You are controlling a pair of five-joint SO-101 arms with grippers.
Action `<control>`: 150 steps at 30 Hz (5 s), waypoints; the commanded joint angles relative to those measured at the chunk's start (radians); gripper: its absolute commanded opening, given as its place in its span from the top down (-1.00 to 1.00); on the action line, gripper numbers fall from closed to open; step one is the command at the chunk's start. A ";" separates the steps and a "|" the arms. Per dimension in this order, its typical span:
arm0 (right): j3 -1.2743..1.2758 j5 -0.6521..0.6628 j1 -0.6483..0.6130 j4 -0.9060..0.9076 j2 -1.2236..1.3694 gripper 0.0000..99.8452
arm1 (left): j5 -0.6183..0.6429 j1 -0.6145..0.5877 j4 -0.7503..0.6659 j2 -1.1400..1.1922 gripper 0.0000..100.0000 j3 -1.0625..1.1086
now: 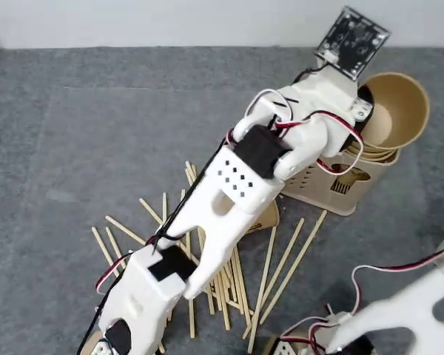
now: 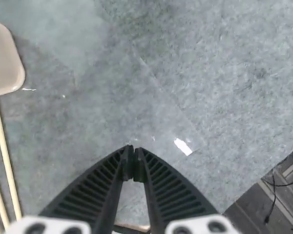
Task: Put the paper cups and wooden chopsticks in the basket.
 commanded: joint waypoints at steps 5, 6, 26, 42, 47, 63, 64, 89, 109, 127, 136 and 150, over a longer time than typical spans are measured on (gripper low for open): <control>-0.012 0.011 0.004 -0.016 -0.024 0.98 | 0.020 -0.025 -0.018 -0.012 0.56 -0.042; -0.012 0.011 0.004 -0.016 -0.024 0.98 | 0.041 -0.040 -0.018 -0.012 0.49 -0.045; -0.006 0.005 -0.314 -0.045 -0.203 0.98 | 0.080 -0.425 0.586 -0.132 0.46 -0.506; 0.273 0.009 -0.935 -0.157 -0.229 0.98 | -0.029 -0.802 0.582 -0.296 0.67 -0.071; 0.394 0.011 -0.997 -0.329 -0.228 0.98 | -0.084 -0.896 0.580 -0.410 0.67 0.117; 0.402 -0.081 -1.175 -0.458 0.035 0.84 | -0.117 -1.079 0.577 -0.470 0.67 0.346; 0.402 -0.081 -1.175 -0.470 0.061 0.84 | -0.127 -1.086 0.577 -0.470 0.67 0.349; 0.255 -0.086 -1.360 -0.398 0.177 0.84 | -0.147 -1.112 0.577 -0.470 0.67 0.449; 0.253 -0.152 -1.270 -0.453 0.182 0.69 | -0.147 -1.111 0.577 -0.468 0.67 0.449; 0.180 -0.155 -1.325 -0.605 0.418 0.76 | -0.147 -1.111 0.577 -0.468 0.67 0.449; 0.166 -0.155 -1.325 -0.634 0.412 0.79 | -0.149 -1.112 0.577 -0.468 0.67 0.449; 0.060 -0.155 -1.320 -0.604 0.418 0.76 | -0.189 -1.112 0.448 -0.468 0.67 0.621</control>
